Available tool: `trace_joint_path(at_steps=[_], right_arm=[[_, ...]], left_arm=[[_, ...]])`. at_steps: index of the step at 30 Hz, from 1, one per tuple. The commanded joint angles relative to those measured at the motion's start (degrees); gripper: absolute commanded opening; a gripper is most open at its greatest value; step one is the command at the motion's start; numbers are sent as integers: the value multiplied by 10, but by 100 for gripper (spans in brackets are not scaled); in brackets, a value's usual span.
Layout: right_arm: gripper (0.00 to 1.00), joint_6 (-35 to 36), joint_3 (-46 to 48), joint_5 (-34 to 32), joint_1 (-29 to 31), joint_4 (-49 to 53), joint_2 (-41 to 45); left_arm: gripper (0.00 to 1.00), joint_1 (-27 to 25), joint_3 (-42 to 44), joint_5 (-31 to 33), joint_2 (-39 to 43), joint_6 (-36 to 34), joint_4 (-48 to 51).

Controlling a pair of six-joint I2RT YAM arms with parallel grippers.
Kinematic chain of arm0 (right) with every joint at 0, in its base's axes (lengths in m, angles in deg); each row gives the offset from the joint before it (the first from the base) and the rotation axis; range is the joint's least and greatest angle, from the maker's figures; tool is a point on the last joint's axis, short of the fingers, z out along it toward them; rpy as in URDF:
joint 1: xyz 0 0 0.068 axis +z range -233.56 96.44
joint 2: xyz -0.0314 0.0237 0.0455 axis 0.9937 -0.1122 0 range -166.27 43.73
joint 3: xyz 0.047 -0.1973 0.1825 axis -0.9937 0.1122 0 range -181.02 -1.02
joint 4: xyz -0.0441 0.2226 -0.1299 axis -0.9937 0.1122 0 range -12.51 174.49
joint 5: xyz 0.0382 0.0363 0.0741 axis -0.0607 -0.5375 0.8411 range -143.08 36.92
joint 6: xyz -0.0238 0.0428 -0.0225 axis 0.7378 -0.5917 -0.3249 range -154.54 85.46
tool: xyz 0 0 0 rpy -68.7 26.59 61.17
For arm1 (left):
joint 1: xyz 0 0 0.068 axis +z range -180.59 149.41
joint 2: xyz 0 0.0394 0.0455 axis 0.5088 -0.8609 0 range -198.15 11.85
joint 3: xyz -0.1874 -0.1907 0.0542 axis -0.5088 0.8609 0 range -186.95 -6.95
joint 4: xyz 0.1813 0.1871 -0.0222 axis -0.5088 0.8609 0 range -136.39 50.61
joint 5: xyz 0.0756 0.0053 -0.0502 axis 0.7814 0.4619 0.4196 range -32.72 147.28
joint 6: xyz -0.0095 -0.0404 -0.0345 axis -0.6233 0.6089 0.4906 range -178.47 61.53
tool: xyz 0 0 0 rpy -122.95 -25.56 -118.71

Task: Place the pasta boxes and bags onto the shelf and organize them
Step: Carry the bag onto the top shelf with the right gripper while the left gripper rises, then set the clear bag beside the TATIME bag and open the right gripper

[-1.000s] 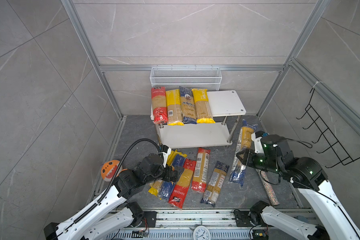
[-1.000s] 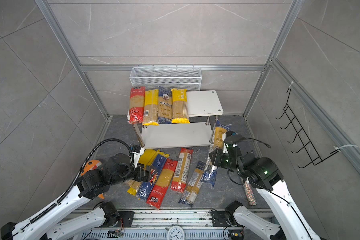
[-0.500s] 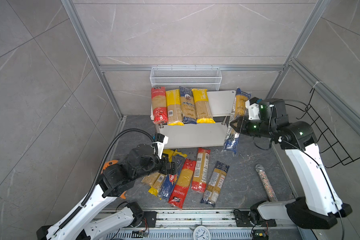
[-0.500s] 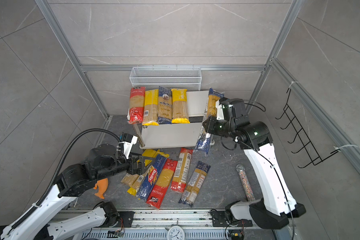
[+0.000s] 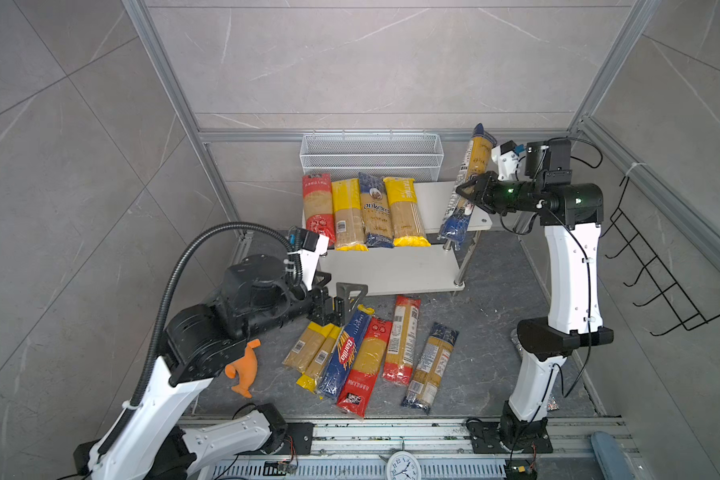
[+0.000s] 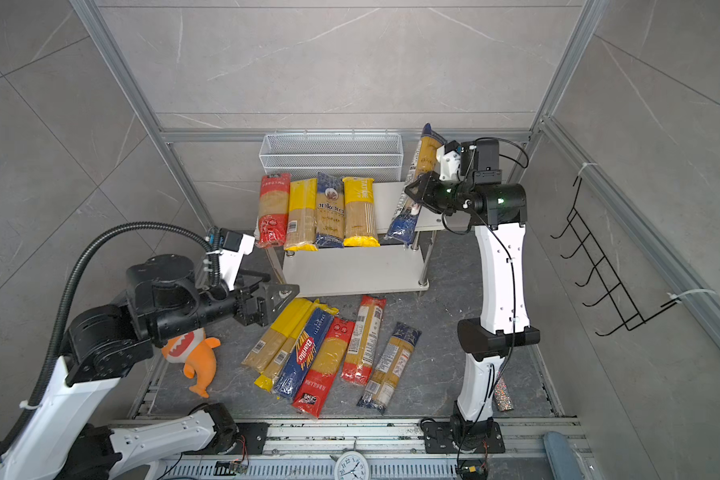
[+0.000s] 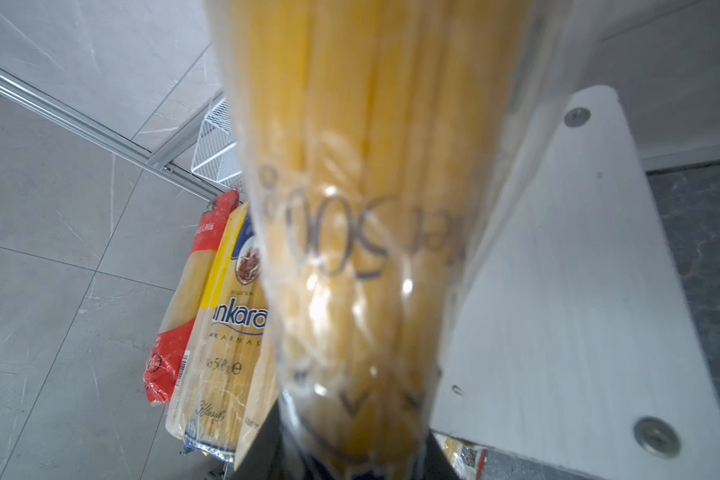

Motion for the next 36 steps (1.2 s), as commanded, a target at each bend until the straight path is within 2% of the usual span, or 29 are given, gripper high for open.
trace_joint_path(at_steps=[1, 9, 16, 20, 24, 36], right_arm=[[0, 0, 19, 65, 1, -63, -5], [1, 23, 4, 73, 1, -44, -40], [25, 18, 3, 82, 4, -46, -77], [41, 20, 25, 81, 11, -60, -80], [52, 16, 41, 77, 12, -77, -77], [56, 7, 12, 86, 12, -74, -105]], left_arm=[[100, -1, -45, -7, -49, -47, 4], [100, 0, -48, -17, -88, -58, -23], [100, -1, -37, -17, -100, -53, -39], [100, 0, -2, -18, -90, -40, -60], [100, 0, 23, -15, -78, -32, -71], [100, 0, 29, 0, -61, -31, -61]])
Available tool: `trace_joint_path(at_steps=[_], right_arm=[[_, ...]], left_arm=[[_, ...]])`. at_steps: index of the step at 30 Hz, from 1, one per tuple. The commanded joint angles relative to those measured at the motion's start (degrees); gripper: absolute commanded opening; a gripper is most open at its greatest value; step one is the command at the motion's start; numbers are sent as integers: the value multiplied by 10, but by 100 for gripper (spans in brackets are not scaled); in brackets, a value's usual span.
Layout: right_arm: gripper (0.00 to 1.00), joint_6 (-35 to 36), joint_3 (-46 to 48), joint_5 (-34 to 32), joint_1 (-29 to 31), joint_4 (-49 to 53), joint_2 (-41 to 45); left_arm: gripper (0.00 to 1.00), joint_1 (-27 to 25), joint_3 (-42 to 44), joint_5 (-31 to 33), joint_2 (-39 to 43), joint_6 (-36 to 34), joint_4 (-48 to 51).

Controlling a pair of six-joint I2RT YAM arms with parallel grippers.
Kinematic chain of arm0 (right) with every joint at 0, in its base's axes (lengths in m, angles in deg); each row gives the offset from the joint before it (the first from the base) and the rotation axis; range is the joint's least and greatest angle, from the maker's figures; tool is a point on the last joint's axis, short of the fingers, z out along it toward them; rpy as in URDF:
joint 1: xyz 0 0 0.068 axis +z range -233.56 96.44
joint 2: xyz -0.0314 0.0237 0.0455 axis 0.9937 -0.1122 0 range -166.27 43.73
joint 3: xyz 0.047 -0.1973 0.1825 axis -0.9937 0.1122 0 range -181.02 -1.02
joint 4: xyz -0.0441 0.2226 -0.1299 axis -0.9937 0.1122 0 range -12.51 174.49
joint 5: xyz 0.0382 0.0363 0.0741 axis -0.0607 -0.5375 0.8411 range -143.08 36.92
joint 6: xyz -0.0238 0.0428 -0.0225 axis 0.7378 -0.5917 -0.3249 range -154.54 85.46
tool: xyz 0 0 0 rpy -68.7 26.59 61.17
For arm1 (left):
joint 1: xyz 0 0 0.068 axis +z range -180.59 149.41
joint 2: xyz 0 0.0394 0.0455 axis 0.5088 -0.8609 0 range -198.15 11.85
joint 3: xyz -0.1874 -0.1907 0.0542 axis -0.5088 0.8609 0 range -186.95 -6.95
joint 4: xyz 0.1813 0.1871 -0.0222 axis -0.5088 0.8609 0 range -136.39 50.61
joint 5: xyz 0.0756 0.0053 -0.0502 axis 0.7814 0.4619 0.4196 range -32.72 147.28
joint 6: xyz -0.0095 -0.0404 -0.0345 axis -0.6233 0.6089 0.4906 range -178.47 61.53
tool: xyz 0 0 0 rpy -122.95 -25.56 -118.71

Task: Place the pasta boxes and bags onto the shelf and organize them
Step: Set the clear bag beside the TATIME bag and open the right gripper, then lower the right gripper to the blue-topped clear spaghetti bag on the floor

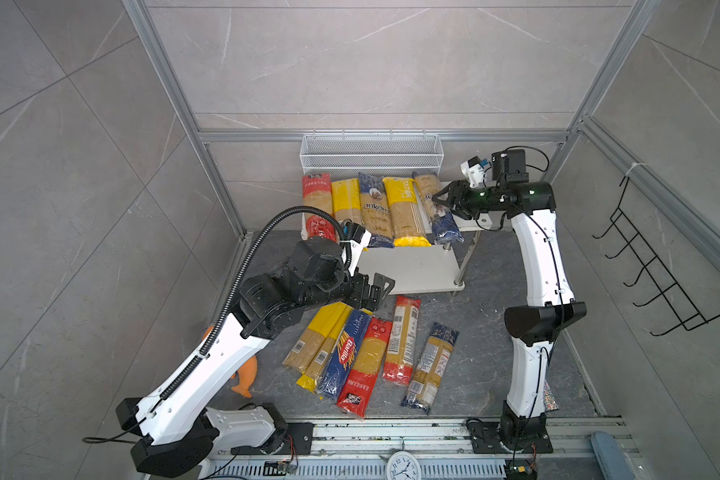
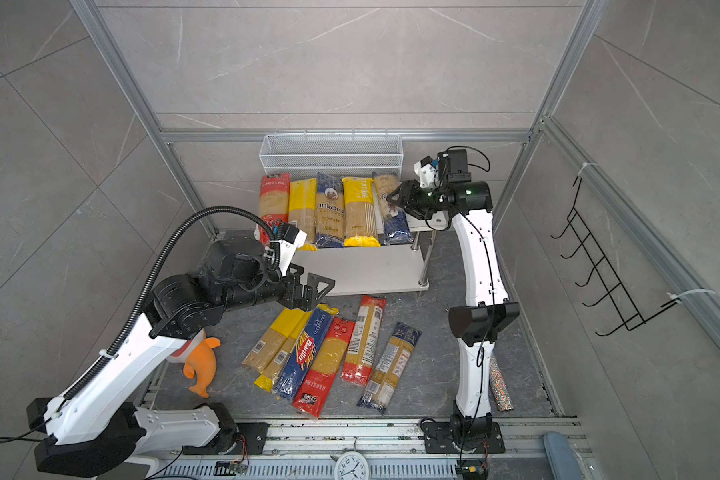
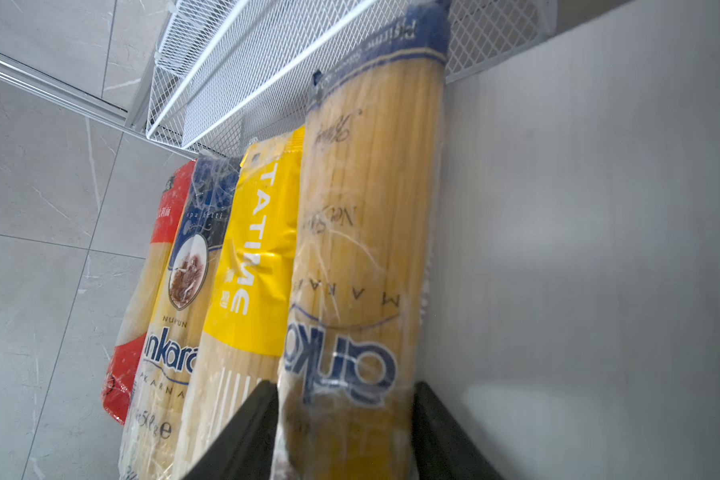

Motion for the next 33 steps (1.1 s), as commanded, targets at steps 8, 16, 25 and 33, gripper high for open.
trace_joint_path(at_steps=[8, 16, 25, 33], right_arm=[[74, 17, -1, -2, -1, -19, 32], [100, 5, 105, -14, -28, -73, 138], [100, 10, 336, -55, -32, -90, 324], [100, 32, 585, -123, -31, -47, 547]], left_arm=[[100, 0, 15, 11, 39, 9, -20], [100, 0, 48, 19, 81, 25, -21], [100, 0, 118, 24, 165, 51, -17], [100, 0, 230, 37, 254, 92, 10]])
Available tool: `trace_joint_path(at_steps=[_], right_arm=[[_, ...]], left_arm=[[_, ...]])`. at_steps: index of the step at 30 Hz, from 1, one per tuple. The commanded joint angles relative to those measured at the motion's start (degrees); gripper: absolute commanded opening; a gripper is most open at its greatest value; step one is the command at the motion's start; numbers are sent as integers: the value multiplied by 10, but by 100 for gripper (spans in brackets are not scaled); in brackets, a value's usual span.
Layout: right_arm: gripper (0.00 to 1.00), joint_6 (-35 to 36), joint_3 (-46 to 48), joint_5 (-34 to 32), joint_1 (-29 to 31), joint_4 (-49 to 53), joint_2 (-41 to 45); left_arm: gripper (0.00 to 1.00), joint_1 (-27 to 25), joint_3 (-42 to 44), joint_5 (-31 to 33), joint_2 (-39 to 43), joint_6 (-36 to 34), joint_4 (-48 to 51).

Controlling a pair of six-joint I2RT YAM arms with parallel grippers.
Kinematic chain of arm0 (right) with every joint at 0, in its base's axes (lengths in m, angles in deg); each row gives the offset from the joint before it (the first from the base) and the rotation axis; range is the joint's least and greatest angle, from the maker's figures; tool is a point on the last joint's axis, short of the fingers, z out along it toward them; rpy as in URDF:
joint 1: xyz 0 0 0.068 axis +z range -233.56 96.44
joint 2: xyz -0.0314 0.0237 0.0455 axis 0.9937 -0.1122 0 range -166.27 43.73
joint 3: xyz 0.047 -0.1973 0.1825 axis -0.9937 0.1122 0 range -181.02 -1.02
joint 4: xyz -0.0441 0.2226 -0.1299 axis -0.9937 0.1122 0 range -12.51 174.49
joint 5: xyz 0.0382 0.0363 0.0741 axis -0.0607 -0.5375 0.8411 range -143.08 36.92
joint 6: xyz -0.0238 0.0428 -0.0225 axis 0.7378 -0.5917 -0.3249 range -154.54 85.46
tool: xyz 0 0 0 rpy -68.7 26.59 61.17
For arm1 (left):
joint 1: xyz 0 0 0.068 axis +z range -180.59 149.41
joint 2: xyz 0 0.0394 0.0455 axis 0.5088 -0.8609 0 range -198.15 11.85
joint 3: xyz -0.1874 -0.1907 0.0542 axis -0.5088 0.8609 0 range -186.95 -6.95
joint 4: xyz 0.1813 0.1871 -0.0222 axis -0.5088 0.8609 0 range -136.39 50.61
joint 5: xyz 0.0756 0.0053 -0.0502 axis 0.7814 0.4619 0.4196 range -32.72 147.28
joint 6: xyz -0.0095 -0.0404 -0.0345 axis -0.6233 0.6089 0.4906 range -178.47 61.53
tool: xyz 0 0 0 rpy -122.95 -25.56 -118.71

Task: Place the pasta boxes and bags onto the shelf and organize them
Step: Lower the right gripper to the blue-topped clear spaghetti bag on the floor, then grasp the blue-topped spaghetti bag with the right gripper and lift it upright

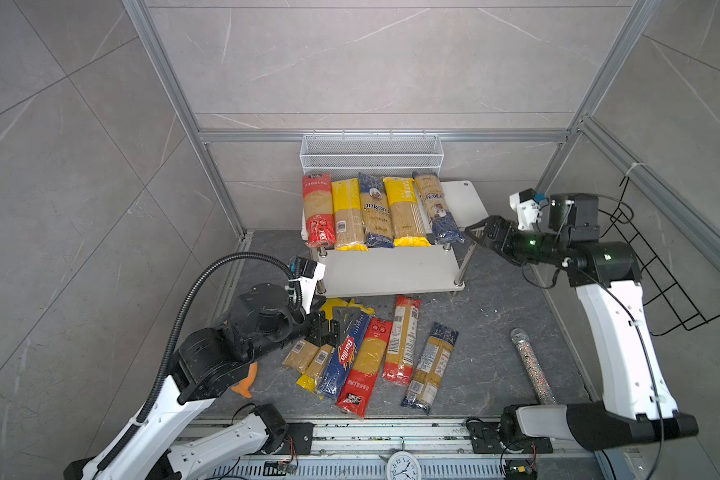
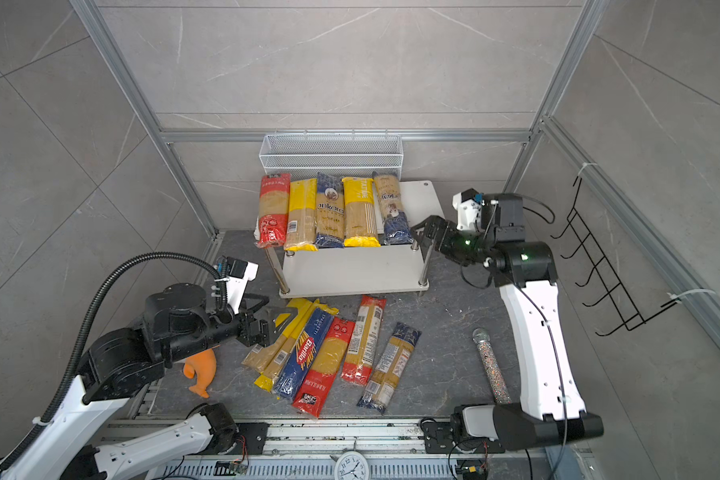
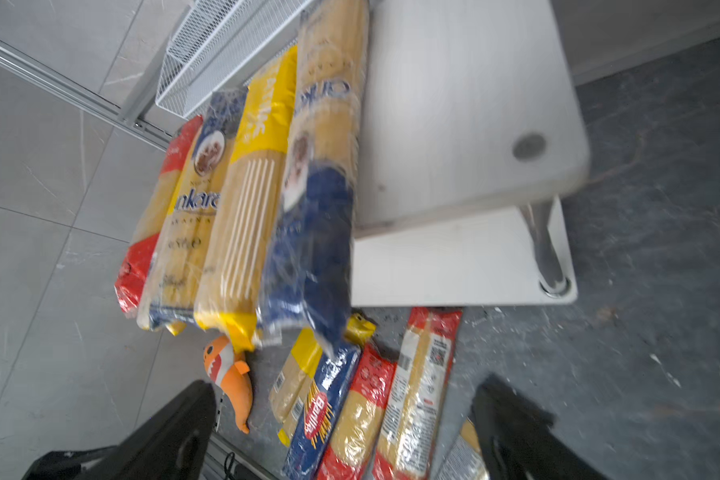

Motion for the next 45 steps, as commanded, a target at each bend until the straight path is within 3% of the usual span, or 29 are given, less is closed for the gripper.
trace_joint_path(at_steps=[1, 7, 13, 18, 25, 35, 45], right_arm=[[100, 18, 67, -36, 3, 29, 74], [100, 15, 191, -40, 3, 52, 148], [100, -15, 368, -31, 7, 10, 212], [100, -53, 507, -60, 29, -30, 248], [99, -112, 635, -100, 100, -84, 263], [98, -190, 689, -162, 220, -187, 160], [98, -256, 668, -209, 336, -255, 43]], left_arm=[[100, 0, 46, 12, 33, 31, 15], [100, 0, 162, 0, 92, 72, 15], [100, 0, 259, -18, 134, 114, -17], [100, -1, 295, -19, 142, 125, -46], [100, 0, 302, -25, 93, 107, -74], [100, 0, 306, -16, 60, 91, -94], [100, 0, 297, -4, 53, 69, -85]])
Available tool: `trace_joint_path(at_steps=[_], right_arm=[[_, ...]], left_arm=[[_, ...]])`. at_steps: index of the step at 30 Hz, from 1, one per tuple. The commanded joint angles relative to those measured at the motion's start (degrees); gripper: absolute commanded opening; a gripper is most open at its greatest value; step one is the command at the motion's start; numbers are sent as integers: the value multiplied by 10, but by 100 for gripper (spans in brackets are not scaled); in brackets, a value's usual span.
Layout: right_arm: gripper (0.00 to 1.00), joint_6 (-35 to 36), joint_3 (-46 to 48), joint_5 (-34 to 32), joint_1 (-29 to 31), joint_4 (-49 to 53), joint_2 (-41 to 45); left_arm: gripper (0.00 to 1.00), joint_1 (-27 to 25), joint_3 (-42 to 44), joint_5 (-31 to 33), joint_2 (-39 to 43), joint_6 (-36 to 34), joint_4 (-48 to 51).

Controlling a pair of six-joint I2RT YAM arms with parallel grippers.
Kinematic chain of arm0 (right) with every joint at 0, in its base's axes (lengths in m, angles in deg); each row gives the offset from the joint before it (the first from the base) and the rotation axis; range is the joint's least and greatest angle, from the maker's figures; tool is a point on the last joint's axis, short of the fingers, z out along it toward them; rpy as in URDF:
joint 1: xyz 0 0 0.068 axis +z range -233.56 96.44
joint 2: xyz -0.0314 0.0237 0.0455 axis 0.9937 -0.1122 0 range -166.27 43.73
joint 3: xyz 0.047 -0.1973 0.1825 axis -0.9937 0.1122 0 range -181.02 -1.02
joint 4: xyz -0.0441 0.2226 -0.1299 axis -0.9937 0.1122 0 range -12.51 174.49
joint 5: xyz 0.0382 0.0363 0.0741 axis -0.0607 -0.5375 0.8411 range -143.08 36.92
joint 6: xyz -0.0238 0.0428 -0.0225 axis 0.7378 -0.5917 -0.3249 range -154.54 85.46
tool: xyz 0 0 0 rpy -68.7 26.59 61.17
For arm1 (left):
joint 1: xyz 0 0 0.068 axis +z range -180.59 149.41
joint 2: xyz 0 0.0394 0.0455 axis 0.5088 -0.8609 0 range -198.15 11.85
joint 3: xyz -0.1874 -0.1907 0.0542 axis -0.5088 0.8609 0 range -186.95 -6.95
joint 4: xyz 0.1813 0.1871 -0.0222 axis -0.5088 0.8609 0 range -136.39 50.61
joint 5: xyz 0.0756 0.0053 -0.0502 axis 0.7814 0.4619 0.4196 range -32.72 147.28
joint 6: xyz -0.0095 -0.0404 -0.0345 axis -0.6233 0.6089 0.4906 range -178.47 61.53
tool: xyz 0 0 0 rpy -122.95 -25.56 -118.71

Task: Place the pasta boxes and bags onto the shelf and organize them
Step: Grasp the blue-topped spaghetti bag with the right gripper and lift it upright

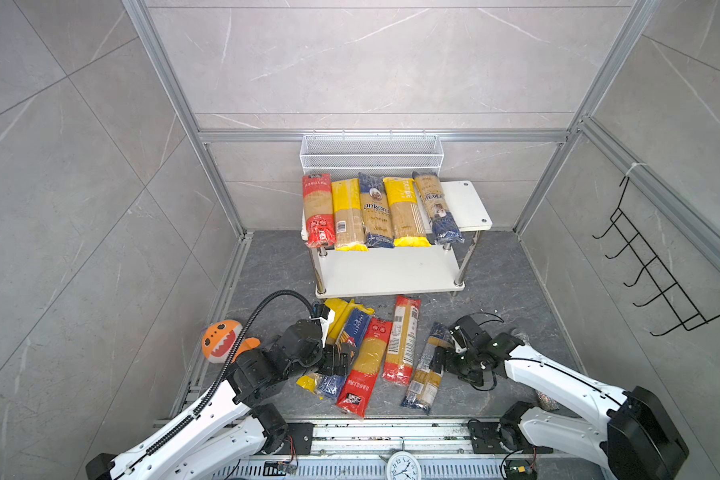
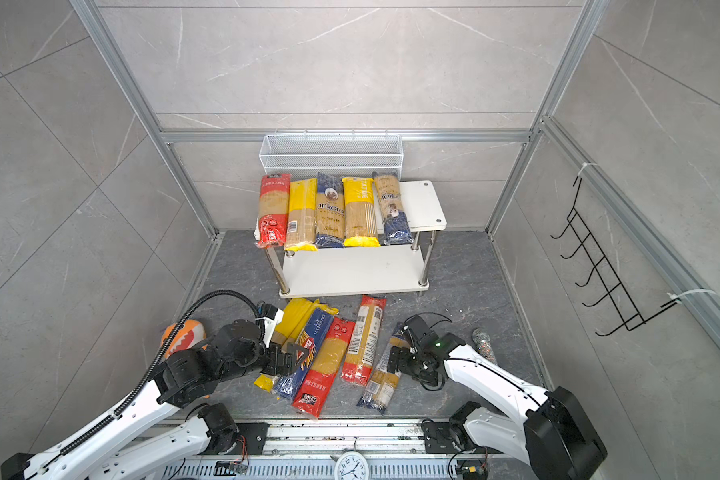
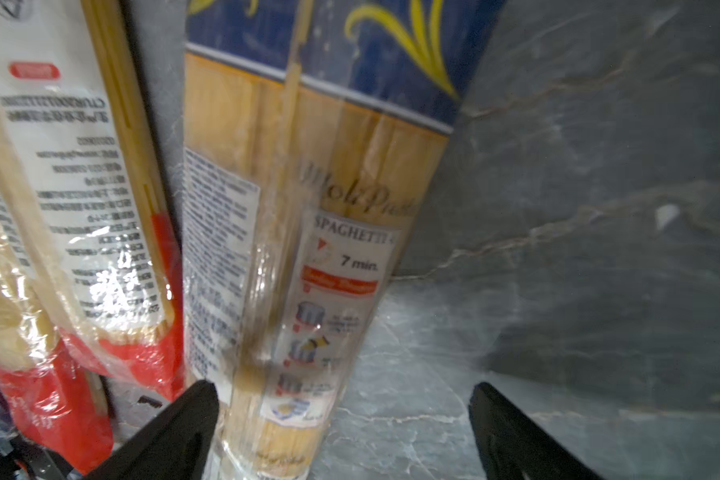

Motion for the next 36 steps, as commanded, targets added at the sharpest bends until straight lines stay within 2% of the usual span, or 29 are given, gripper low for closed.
trace_joint_path(at_steps=[1, 12, 22, 24, 27, 33, 36], right_arm=[[98, -42, -18, -34, 34, -30, -33], [98, -110, -68, -65, 118, -64, -137], [95, -186, -79, -123, 181, -18, -226], [86, -190, -69, -121, 181, -27, -241], [57, -197, -59, -125, 183, -34, -250], [27, -189, -43, -107, 183, -54, -251], [11, -191, -25, -99, 183, -60, -202]], left_arm=[[100, 0, -12, 6, -2, -24, -8], [100, 0, -9, 20, 44, -31, 27], [100, 1, 0, 24, 95, -24, 58], [100, 1, 0, 23, 105, -22, 60], [100, 1, -5, 23, 116, -21, 66], [100, 1, -11, 26, 127, -20, 76], [100, 1, -13, 29, 129, -19, 80]])
